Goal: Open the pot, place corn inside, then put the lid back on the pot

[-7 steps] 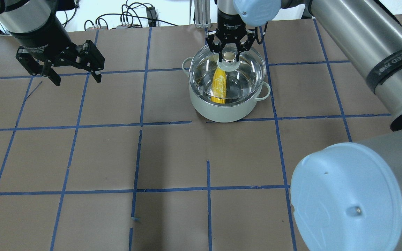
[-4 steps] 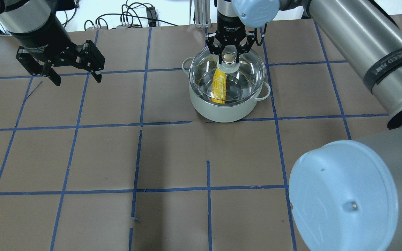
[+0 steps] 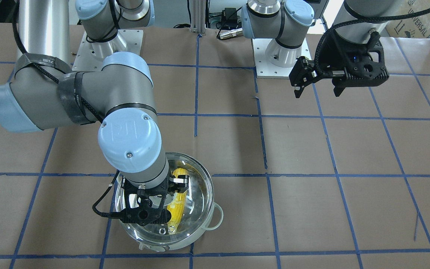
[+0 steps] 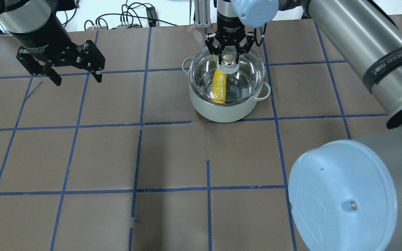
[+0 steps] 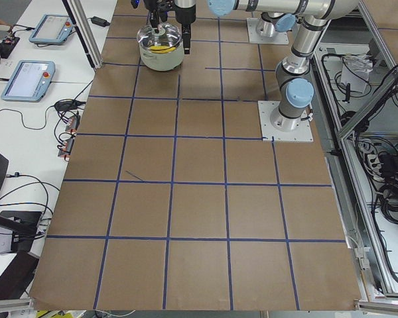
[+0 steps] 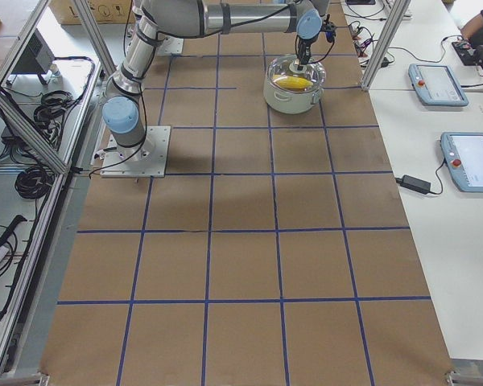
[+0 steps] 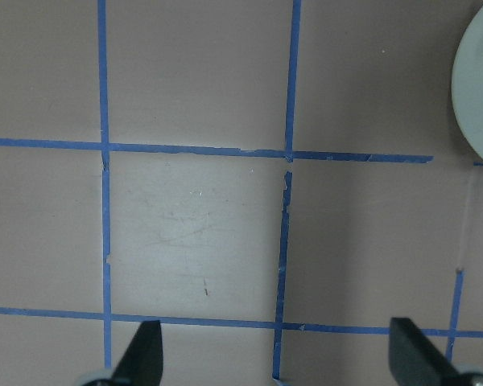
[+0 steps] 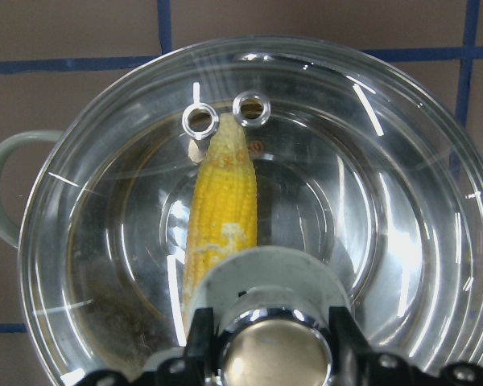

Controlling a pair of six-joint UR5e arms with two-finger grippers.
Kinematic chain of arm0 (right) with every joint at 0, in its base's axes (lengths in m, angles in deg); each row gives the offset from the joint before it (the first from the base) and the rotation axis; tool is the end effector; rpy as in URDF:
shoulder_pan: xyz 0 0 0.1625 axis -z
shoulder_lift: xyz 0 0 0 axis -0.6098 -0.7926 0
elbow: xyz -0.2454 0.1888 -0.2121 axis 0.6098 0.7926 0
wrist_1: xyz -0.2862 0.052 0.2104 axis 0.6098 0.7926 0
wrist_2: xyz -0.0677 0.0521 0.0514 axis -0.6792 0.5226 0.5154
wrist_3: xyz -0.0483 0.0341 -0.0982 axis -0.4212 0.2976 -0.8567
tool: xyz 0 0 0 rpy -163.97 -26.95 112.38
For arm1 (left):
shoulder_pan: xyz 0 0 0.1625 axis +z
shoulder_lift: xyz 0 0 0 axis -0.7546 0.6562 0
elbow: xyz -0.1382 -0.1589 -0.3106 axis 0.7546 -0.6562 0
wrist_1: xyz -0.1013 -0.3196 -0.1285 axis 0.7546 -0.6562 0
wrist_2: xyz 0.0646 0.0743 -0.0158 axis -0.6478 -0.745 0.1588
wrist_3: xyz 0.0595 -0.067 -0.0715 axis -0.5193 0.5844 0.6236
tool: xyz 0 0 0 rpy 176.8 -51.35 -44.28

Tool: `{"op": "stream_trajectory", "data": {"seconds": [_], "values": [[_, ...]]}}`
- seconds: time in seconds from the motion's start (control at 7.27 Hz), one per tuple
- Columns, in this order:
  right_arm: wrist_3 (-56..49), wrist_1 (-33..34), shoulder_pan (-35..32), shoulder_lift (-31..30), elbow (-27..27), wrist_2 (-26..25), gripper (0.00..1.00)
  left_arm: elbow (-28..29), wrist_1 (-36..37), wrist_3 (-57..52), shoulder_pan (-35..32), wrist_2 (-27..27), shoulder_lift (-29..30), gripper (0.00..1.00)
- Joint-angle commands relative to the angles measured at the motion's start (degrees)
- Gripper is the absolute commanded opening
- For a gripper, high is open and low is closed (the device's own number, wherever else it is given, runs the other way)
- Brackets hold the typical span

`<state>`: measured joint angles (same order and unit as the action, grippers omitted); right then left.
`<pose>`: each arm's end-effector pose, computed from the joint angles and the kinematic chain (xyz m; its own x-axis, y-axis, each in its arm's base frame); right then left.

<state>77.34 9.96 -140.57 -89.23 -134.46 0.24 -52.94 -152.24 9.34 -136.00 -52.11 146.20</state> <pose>0.2763 -0.5917 0.3122 -0.9998 0.0162 -0.0066 0.0156 0.9968 0.0779 -0.1079 -0.4399 0.4428 -0.9982 -0.0551 -0.0223 -0.0553 0.9984 0.0089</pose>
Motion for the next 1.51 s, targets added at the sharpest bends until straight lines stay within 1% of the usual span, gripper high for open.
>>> {"op": "stream_trajectory", "data": {"seconds": [0.0,1.38], "values": [[0.0,-1.8,0.0,-0.5,0.2,0.0,0.39,0.0,0.0,0.0,0.0,0.0,0.0,1.00],[0.4,-1.7,-1.0,-0.2,-0.1,0.1,0.39,-0.1,0.0,0.0,0.0,0.0,0.0,1.00]]}}
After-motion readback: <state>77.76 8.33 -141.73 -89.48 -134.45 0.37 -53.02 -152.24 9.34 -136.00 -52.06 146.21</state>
